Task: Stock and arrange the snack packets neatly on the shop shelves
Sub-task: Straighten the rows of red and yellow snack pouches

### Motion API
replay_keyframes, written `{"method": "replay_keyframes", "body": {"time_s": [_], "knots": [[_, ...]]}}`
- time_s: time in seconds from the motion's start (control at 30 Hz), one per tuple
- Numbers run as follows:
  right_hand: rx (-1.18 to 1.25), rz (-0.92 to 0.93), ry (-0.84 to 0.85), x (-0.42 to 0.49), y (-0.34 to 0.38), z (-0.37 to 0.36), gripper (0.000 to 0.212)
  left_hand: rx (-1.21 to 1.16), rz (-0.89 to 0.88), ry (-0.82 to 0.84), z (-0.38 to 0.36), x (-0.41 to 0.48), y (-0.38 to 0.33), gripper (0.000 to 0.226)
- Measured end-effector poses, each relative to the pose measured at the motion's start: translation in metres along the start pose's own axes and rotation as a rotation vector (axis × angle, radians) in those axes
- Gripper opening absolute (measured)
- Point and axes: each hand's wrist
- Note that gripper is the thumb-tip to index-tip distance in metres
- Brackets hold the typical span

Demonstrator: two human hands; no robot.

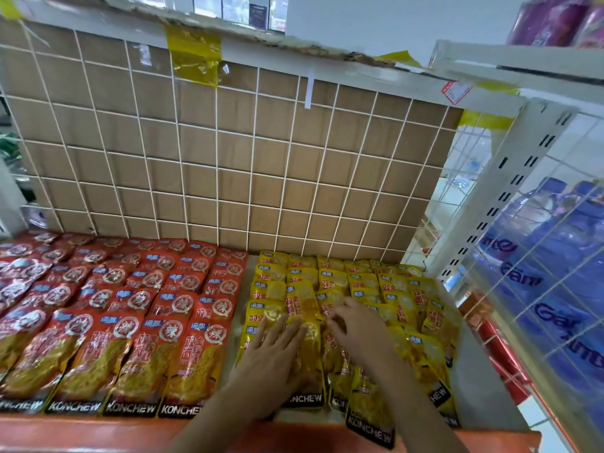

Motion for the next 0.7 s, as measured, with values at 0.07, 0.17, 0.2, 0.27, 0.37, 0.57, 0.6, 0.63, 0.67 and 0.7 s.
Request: {"method": "replay_keyframes", "body": {"time_s": [0.07, 0.17, 0.2, 0.27, 0.37, 0.57, 0.6, 0.63, 0.67, 0.7], "knots": [[0.026, 0.001, -0.008, 0.003, -0.001, 0.001, 0.026, -0.002, 0.001, -0.019, 0.001, 0.003, -0.001, 0.077], [0.073, 0.006, -0.031, 0.008, -0.003, 0.002, 0.025, 0.002, 0.002, -0.047, 0.001, 0.011, -0.001, 0.077], [0.084, 0.007, -0.033, 0.009, -0.003, 0.002, 0.024, 0.005, 0.004, -0.053, 0.002, 0.014, -0.001, 0.077], [0.099, 0.003, -0.03, 0.012, -0.005, 0.001, 0.022, -0.014, -0.004, -0.056, 0.005, 0.019, 0.0, 0.07], [0.154, 0.002, -0.043, 0.017, -0.007, 0.001, 0.022, -0.076, -0.043, -0.082, 0.007, 0.018, 0.001, 0.062], [0.224, 0.021, -0.059, 0.035, -0.005, -0.002, 0.028, -0.115, -0.078, -0.054, 0.005, 0.006, 0.002, 0.06], [0.226, 0.034, -0.054, 0.04, -0.003, -0.002, 0.03, -0.114, -0.078, -0.057, 0.004, 0.005, 0.002, 0.059], [0.225, 0.051, -0.042, 0.047, 0.0, -0.002, 0.033, -0.116, -0.077, -0.059, 0.004, 0.005, 0.002, 0.058], [0.222, 0.071, -0.026, 0.053, 0.003, -0.002, 0.035, -0.117, -0.074, -0.06, 0.005, 0.005, 0.002, 0.057], [0.216, 0.094, -0.007, 0.061, 0.006, -0.002, 0.037, -0.113, -0.072, -0.061, 0.006, 0.005, 0.002, 0.057]]}}
Point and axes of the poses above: each hand's wrist, its own x-axis towards the middle knuckle, its own z-axis out of the back of the hand, y = z × x, and after that the axes turned 6 degrees about x, right-handed
